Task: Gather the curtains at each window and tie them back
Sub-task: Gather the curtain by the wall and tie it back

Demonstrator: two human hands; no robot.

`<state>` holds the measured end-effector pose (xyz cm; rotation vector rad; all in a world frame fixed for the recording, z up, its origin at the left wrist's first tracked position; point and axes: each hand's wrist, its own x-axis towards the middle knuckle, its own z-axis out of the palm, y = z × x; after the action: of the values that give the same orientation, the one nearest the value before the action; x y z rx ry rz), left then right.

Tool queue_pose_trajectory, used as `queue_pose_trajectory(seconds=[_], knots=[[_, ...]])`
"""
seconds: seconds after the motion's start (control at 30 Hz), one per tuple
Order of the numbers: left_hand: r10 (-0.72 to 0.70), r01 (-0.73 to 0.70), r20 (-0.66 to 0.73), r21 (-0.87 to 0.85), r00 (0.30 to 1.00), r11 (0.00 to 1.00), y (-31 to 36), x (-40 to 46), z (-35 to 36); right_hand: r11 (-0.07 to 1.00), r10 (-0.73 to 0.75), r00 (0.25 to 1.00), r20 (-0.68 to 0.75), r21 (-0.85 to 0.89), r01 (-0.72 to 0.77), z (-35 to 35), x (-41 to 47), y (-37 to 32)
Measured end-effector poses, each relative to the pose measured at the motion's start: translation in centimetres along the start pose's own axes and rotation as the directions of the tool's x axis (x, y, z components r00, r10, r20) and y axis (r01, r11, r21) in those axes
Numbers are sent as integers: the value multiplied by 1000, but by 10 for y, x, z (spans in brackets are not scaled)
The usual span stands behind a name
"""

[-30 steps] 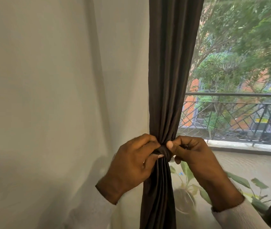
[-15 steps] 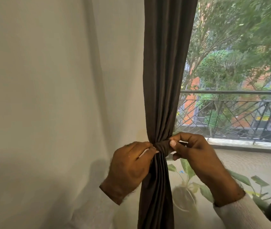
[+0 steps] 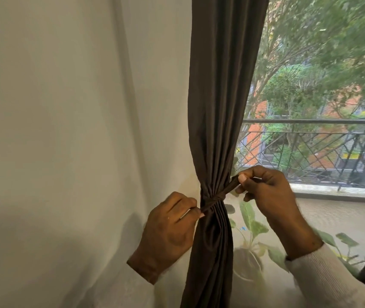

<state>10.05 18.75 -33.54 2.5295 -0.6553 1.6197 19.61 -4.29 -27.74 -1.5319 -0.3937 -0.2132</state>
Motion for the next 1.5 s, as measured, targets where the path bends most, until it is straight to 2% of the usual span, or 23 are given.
queue_pose_trajectory(seconds=[0.37, 0.53, 0.73, 0.97, 1.13, 1.5], knots=[[-37, 38, 26, -24, 999, 999, -9, -3, 3, 1000, -6, 999, -35, 19, 6, 2, 9, 0], [-58, 61, 41, -92, 997, 994, -8, -2, 3, 1000, -9, 999, -31, 13, 9, -1, 11, 5], [-223, 240, 112, -176, 968, 955, -5, 2, 7, 999, 25, 999, 29, -28, -24, -4, 11, 14], [-249, 273, 132, -216, 960, 938, 2, 17, 11, 996, 47, 998, 35, -83, -44, -13, 8, 13], [-235, 241, 55, -265, 971, 934, 27, 39, 17, 988, 53, 999, 8, -143, -51, -32, 3, 17], [-103, 123, 74, -375, 992, 919, 93, 102, 70, 980, 16, 998, -62, -199, -28, -135, 17, 18]])
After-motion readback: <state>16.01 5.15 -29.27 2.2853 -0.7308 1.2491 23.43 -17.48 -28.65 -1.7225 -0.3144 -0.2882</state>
